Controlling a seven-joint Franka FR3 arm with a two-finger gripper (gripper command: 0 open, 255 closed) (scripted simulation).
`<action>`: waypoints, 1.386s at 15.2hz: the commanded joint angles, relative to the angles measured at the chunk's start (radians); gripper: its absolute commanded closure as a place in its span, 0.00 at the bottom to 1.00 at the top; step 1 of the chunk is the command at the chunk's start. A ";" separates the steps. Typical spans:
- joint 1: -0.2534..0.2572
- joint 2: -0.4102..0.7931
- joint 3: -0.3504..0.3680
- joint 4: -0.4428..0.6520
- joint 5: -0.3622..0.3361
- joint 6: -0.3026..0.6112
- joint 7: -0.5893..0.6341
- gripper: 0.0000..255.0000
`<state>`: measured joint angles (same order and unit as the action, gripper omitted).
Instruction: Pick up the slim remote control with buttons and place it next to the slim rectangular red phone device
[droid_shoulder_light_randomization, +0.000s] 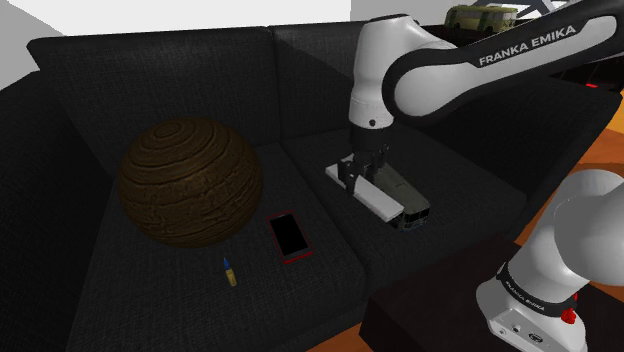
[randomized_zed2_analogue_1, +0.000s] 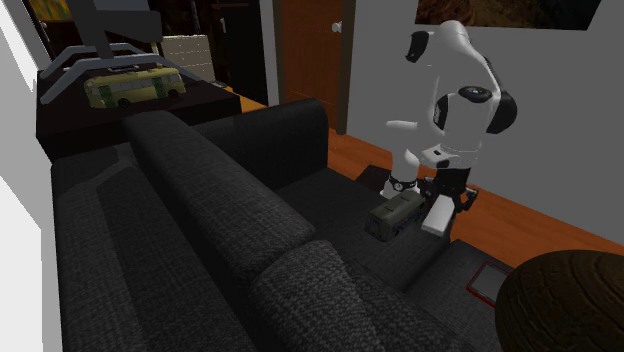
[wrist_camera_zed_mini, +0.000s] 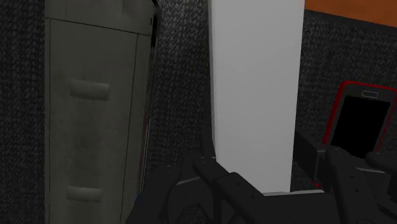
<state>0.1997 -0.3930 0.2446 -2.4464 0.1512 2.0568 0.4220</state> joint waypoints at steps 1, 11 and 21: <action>0.023 0.006 0.039 0.012 0.015 0.000 0.055 1.00; 0.038 0.064 0.080 -0.047 0.024 0.119 0.093 1.00; 0.035 0.140 0.097 -0.108 0.018 0.255 0.098 1.00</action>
<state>0.2351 -0.2556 0.3409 -2.5517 0.1695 2.3062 0.5203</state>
